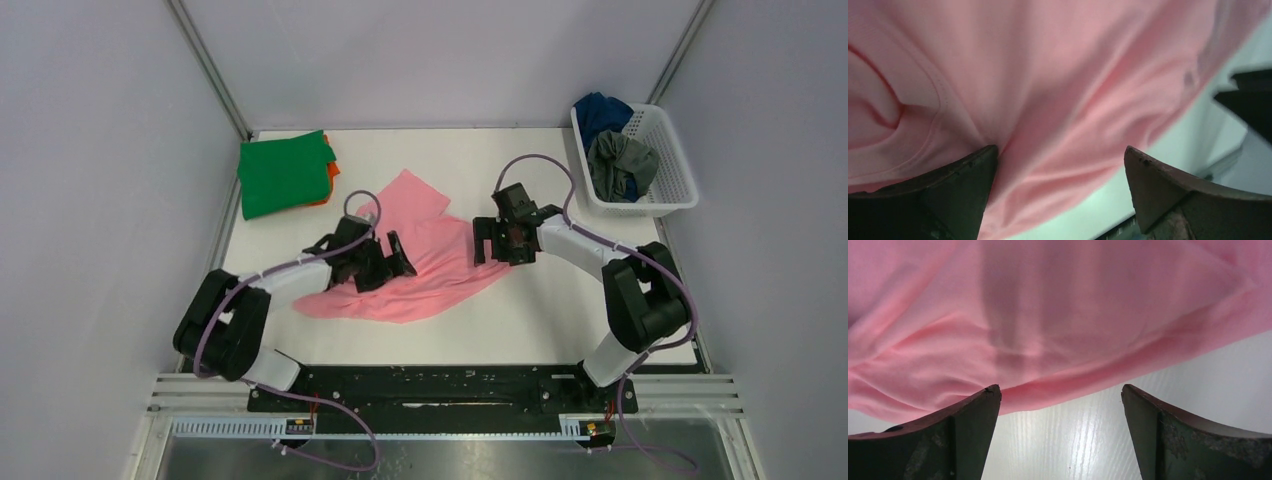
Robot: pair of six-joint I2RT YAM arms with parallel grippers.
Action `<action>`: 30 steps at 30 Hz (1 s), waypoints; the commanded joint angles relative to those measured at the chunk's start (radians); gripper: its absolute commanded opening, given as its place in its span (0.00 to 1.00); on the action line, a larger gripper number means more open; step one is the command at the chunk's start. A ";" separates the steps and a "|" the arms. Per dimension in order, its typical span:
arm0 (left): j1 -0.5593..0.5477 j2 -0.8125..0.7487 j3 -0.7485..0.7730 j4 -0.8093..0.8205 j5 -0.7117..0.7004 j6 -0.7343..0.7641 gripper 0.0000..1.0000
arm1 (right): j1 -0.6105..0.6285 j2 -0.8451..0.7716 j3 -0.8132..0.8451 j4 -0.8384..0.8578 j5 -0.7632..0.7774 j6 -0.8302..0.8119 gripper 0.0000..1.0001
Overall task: Fold and stack the t-shirts
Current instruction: Flatten out the tshirt
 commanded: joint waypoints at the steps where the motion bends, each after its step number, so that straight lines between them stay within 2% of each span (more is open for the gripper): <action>1: -0.207 -0.127 -0.238 0.015 0.079 -0.158 0.99 | -0.002 -0.101 -0.079 0.026 0.009 -0.018 1.00; 3: -0.357 -0.224 -0.306 0.036 0.057 -0.250 0.99 | -0.003 -0.123 -0.109 0.042 0.010 -0.015 1.00; 5: -0.463 -0.328 -0.324 0.042 0.026 -0.314 0.99 | -0.003 -0.130 -0.124 0.044 0.006 -0.008 0.99; 7: -0.524 -0.446 -0.295 -0.043 -0.074 -0.317 0.99 | -0.005 -0.143 -0.134 0.044 0.003 -0.002 1.00; 10: -0.537 -0.616 -0.196 -0.240 -0.223 -0.239 0.99 | -0.010 -0.189 -0.139 0.045 0.015 -0.011 1.00; 13: -0.524 -0.699 -0.099 -0.377 -0.470 -0.174 0.99 | -0.030 -0.240 -0.128 0.043 0.061 -0.015 0.99; 16: -0.413 -0.695 -0.037 -0.413 -0.600 -0.105 0.99 | -0.090 -0.244 -0.098 0.028 0.060 -0.001 1.00; 18: -0.243 -0.638 -0.033 -0.352 -0.529 -0.051 0.99 | -0.139 -0.222 -0.061 0.000 0.035 0.017 0.99; 20: -0.058 -0.534 -0.022 -0.267 -0.375 -0.002 0.99 | -0.183 -0.192 -0.029 -0.015 -0.004 0.020 0.99; 22: 0.056 -0.378 0.032 -0.242 -0.350 0.022 0.99 | -0.209 -0.164 -0.002 -0.026 -0.022 0.025 1.00; 26: 0.199 -0.041 0.249 -0.261 -0.278 0.083 0.99 | -0.226 -0.123 0.020 -0.028 -0.021 0.011 1.00; 30: 0.245 0.230 0.423 -0.279 -0.193 0.107 0.99 | -0.231 -0.103 0.034 -0.040 -0.016 0.001 0.99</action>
